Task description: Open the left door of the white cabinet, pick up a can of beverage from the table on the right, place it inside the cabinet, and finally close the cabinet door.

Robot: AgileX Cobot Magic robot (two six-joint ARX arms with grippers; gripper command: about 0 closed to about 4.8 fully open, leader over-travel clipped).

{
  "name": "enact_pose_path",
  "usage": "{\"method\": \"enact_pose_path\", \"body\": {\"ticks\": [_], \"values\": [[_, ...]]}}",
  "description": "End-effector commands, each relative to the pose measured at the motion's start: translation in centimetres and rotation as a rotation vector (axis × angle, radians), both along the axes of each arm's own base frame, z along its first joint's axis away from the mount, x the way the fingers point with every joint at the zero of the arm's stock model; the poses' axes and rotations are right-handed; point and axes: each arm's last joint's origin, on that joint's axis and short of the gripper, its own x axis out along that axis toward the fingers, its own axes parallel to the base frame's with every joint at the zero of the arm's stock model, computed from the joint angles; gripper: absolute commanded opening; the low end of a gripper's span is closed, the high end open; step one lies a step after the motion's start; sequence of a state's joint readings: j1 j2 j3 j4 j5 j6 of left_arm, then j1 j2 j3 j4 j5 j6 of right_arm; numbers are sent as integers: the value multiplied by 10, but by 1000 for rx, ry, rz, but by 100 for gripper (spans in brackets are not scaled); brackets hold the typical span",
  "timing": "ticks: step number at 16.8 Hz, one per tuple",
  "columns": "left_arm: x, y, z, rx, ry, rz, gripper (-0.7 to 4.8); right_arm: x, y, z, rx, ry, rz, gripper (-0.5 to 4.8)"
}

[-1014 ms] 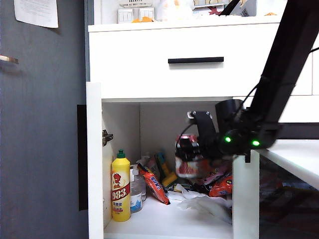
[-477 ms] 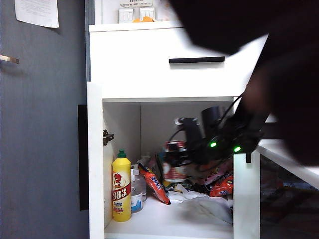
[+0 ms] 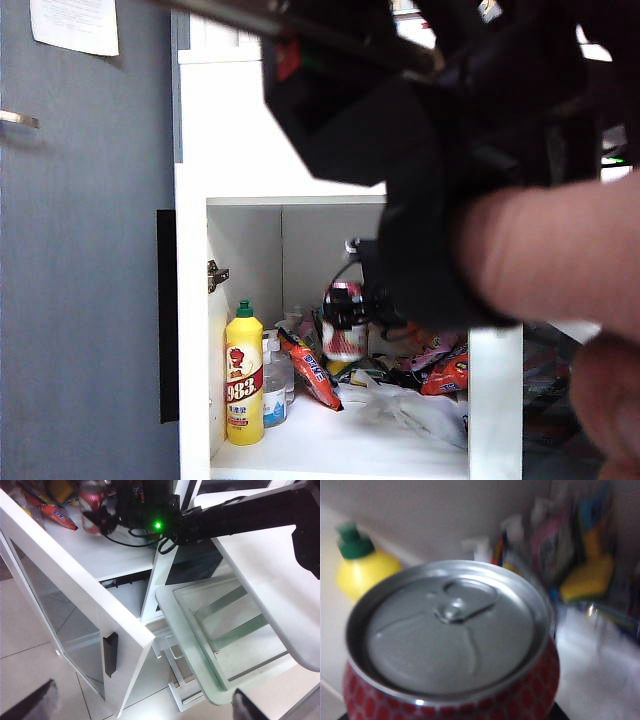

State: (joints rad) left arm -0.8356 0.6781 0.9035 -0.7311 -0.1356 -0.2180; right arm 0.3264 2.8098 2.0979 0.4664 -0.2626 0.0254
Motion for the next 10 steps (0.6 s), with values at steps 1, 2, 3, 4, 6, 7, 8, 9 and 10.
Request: {"method": "enact_pose_path", "body": {"ticks": [1, 2, 3, 4, 6, 7, 8, 9, 10], "values": [[1, 0, -2, -1, -3, 3, 479, 3, 2, 19, 32, -83, 3, 207], [1, 0, -2, 0, -3, 4, 479, 3, 2, 19, 26, -88, -13, 206], [1, 0, -2, 0, -4, 5, 479, 4, 1, 20, 26, -102, -42, 207], [1, 0, -2, 2, -4, 8, 479, 4, 1, 22, 34, -125, -45, 207], [1, 0, -2, 9, -9, 22, 479, 5, 1, 29, 51, -188, -59, 206], [1, 0, -2, 10, -9, 23, 479, 6, 0, 32, 62, -221, -91, 206], [1, 0, -2, 10, -9, 23, 479, 6, 0, 32, 73, -218, -99, 198], [1, 0, -2, 10, -9, 23, 479, 5, 1, 31, 101, -186, -102, 198], [1, 0, -2, 10, -9, 23, 479, 4, 5, 29, 107, -158, -81, 198]]}}
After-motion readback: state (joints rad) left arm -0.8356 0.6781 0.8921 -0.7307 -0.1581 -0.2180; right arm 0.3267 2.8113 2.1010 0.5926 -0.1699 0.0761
